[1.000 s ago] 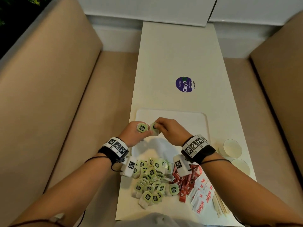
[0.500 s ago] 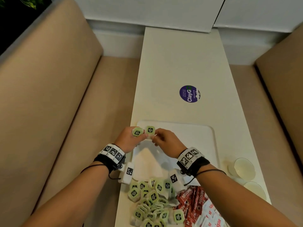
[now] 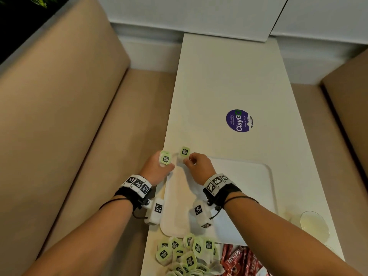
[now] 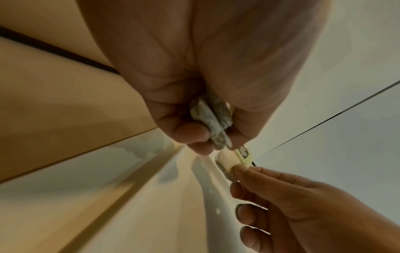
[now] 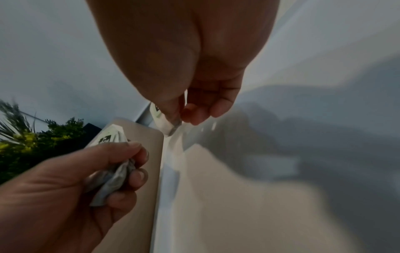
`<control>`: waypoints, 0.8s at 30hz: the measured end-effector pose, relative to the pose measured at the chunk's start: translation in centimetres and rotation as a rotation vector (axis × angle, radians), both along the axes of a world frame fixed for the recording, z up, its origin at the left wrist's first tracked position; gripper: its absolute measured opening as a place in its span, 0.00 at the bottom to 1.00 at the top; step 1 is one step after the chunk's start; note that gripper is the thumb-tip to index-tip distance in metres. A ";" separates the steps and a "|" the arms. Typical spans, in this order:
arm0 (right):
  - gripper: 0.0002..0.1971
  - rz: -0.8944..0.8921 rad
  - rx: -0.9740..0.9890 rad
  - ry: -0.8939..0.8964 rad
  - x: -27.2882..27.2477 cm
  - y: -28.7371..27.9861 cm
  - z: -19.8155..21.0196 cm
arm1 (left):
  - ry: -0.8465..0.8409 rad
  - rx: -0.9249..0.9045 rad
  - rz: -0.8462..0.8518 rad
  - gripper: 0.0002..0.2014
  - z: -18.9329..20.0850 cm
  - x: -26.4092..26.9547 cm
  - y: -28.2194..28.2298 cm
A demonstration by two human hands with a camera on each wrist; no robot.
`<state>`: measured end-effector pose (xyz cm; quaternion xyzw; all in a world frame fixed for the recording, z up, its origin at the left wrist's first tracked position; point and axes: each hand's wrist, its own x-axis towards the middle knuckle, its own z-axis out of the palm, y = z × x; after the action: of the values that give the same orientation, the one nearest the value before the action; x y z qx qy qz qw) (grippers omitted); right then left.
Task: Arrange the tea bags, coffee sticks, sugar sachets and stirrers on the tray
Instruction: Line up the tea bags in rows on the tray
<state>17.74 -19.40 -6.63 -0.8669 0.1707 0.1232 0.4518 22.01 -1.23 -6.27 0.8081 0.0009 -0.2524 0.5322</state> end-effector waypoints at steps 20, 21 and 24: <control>0.09 -0.135 -0.069 0.125 3.1 1.9 -1.3 | 0.203 -0.137 0.006 0.11 -0.6 0.5 -1.1; 0.09 -0.146 -0.062 0.117 3.0 1.9 -1.2 | 0.202 -0.137 0.002 0.10 -0.6 0.5 -1.0; 0.09 -0.171 -0.018 0.072 2.7 1.7 -0.9 | 0.206 -0.144 0.000 0.10 -0.7 0.6 -0.9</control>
<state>20.46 -17.72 -7.56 -0.8481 0.2612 0.1139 0.4466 22.57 -2.16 -6.97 0.7378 0.0375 -0.3333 0.5859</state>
